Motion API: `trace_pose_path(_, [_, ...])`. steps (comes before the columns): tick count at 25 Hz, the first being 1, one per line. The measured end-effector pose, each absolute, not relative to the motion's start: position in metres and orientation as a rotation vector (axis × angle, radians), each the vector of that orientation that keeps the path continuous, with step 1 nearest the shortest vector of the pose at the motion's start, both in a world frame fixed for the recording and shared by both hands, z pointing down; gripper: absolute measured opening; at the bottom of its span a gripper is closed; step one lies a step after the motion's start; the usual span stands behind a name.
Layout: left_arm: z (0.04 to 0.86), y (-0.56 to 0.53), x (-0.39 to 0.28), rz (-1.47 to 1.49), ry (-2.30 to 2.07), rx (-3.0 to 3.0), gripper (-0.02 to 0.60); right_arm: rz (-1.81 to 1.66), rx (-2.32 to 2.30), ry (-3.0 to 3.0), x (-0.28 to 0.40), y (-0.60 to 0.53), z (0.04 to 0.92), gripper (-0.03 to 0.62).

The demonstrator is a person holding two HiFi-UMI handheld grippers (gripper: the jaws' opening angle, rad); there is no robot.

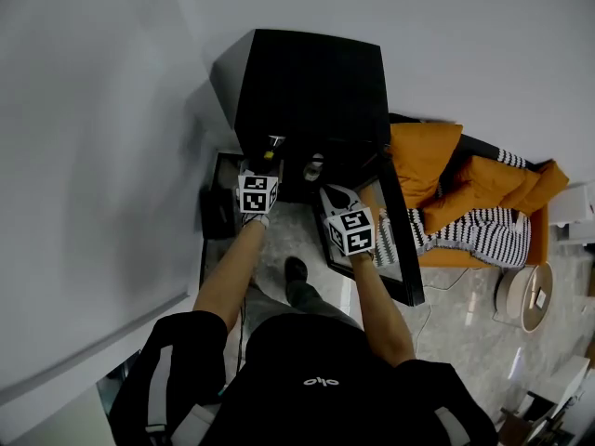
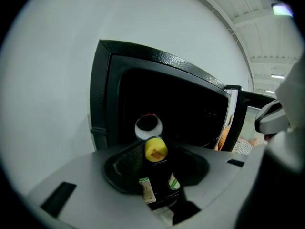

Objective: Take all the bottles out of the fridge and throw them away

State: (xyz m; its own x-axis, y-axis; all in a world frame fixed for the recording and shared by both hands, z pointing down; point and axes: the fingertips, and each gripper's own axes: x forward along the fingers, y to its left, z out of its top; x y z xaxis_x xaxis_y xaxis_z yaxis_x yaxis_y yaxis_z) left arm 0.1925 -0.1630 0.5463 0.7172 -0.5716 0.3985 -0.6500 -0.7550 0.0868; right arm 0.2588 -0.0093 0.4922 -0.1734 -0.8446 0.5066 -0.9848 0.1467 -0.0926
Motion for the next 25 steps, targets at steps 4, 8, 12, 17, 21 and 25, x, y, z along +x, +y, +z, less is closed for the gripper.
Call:
trace_pose_path(4, [0.541,-0.149,0.185,0.521,-0.965,2.713,0.144,0.582,1.763,-2.106,0.258,-0.009,0.49,0.009])
trace_pose_path(8, [0.532,-0.128,0.178,0.527,-0.956,2.727,0.144,0.574,1.768,-2.124,0.256,-0.006,0.486,0.009])
trace_pose_path(12, [0.518,-0.105,0.17,0.529,-0.934,2.75,0.144,0.569,1.769,-2.148,0.253,-0.006,0.479,0.009])
trace_pose_path(17, [0.498,-0.08,0.158,0.506,-0.913,2.769,0.144,0.548,1.761,-2.191,0.247,-0.006,0.469,0.009])
trace_pose_path(21, [0.481,-0.061,0.148,0.477,-0.898,2.788,0.143,0.533,1.749,-2.226,0.242,-0.007,0.462,0.009])
trace_pose_path(25, [0.464,-0.047,0.141,0.436,-0.888,2.811,0.141,0.524,1.722,-2.256,0.235,-0.013,0.459,0.009])
